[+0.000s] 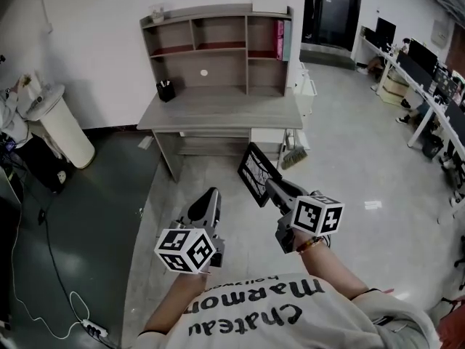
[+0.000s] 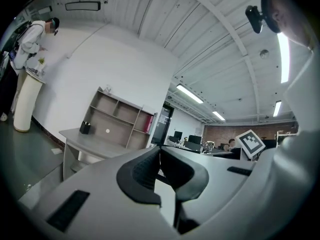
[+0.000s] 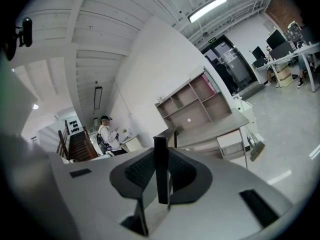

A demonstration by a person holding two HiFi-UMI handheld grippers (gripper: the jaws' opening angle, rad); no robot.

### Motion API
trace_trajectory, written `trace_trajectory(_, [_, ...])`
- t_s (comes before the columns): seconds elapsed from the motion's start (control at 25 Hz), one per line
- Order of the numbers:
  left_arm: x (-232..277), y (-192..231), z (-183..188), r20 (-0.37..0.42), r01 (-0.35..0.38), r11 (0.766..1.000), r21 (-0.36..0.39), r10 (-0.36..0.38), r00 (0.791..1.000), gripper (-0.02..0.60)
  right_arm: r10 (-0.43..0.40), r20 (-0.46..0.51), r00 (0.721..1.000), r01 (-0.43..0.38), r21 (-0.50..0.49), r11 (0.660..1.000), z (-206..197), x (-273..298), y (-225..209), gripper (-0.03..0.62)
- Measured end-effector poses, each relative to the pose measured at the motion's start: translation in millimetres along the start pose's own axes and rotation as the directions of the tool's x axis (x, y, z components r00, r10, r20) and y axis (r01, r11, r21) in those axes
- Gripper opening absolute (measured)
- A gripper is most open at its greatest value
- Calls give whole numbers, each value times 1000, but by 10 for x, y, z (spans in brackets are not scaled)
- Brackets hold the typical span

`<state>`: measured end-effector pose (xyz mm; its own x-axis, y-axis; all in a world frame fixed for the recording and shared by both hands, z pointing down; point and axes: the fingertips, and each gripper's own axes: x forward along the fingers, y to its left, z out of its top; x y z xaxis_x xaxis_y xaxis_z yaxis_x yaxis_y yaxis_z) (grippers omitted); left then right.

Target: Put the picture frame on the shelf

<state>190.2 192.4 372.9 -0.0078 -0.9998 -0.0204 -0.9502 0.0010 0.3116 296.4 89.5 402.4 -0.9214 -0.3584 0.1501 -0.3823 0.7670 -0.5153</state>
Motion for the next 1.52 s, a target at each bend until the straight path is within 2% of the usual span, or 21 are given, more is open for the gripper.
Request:
trace_trajectory(0.36, [257, 208, -300, -63, 2, 1000, -31, -4, 998, 17, -22, -73, 997, 26, 53, 998, -217, 323, -336, 83])
trace_trajectory(0.8, [861, 1007, -346, -121, 26, 995, -97, -38, 992, 17, -101, -111, 989, 111, 87, 990, -233, 1148, -623, 83])
trace_trajectory(0.92, [1046, 1302, -140, -122, 40, 995, -89, -50, 991, 17, -116, -84, 990, 125, 107, 986, -69, 1471, -606, 83])
trace_trajectory(1.2, [1437, 2103, 565, -53, 52, 998, -36, -54, 997, 17, -115, 34, 993, 111, 92, 989, 531, 2254, -410, 83])
trace_trajectory(1.52, [1834, 2681, 801, -70, 93, 995, -35, -96, 993, 17, -168, 97, 981, 156, 119, 981, 746, 2752, -453, 83])
